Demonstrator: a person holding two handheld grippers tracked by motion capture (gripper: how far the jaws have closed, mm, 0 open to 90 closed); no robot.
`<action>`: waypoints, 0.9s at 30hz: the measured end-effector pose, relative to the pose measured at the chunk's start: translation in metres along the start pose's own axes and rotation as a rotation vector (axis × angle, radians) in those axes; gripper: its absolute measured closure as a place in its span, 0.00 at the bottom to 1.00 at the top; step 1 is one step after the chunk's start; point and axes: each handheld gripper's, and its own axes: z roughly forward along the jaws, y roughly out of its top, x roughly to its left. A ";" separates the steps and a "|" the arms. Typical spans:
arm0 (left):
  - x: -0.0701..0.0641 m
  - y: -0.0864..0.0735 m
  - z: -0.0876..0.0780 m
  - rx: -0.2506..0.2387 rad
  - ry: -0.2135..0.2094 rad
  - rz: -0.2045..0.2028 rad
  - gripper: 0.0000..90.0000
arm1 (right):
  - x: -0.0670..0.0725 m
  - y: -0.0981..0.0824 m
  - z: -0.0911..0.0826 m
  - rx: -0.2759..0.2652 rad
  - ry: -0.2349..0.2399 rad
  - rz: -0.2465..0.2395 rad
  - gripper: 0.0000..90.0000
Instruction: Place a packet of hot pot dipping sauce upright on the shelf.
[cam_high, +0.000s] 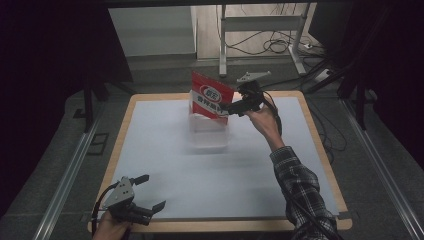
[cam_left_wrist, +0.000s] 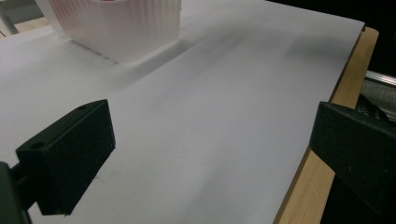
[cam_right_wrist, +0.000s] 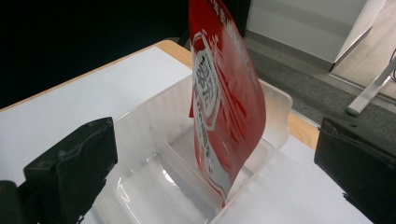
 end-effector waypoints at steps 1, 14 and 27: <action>0.000 0.000 0.000 0.000 0.000 0.000 0.00 | 0.000 -0.001 -0.001 -0.001 0.001 0.000 0.00; 0.000 0.000 0.000 0.004 0.002 0.004 0.00 | 0.005 -0.013 -0.008 0.011 -0.033 0.000 0.00; 0.000 0.000 0.000 0.006 0.003 0.009 0.00 | 0.013 -0.021 -0.024 -0.010 -0.050 0.006 0.01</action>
